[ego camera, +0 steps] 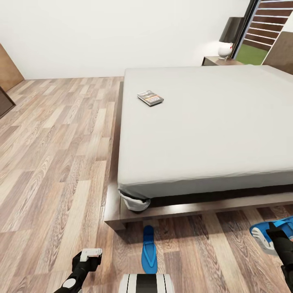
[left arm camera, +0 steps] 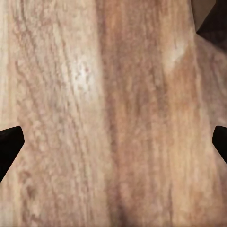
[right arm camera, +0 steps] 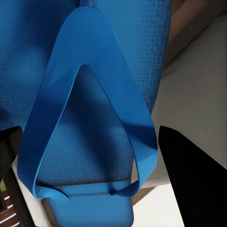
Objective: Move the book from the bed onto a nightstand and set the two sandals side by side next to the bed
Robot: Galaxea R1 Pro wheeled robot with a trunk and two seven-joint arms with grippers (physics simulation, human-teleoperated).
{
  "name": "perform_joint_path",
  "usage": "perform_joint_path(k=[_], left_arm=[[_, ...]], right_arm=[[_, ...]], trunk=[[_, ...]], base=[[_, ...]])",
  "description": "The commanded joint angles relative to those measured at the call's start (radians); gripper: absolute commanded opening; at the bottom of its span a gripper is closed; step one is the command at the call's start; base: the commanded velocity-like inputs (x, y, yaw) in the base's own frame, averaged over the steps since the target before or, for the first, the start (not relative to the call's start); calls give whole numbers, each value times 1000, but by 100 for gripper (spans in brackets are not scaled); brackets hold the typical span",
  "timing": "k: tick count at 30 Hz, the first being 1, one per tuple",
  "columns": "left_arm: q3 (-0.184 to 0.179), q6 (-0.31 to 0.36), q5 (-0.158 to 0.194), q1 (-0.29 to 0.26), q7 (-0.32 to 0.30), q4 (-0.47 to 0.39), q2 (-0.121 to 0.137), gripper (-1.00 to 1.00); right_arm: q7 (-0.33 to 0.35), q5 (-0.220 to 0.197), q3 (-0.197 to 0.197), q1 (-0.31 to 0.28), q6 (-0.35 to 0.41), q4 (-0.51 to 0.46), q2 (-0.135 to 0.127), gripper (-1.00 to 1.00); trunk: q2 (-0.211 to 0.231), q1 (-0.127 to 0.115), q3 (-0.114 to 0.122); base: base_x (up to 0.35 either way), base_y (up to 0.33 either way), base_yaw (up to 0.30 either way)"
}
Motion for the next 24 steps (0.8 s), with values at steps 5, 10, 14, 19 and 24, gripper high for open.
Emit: perform_joint_path(k=[5, 10, 14, 19, 24], left_arm=[[-9, -3, 7, 0, 6, 0, 7, 100], [-10, -4, 7, 0, 6, 0, 11, 100], [-10, -4, 7, 0, 6, 0, 13, 100], [-9, -4, 7, 0, 6, 0, 14, 100], [-10, -4, 7, 0, 6, 0, 14, 100]], right_arm=[[-1, 12, 0, 0, 4, 1, 1, -100], [1, 17, 7, 0, 5, 1, 2, -100], [1, 34, 28, 3, 2, 1, -1, -100], [1, 74, 46, 8, -2, -13, 1, -100], [2, 83, 44, 10, -4, -48, 0, -100]], trunk=[[0, 0, -1], [0, 0, -1], [0, 0, -1], [0, 0, -1], [0, 0, -1]], base=[[0, 0, 0], [0, 0, 0], [0, 0, 0], [0, 0, 0], [0, 0, 0]])
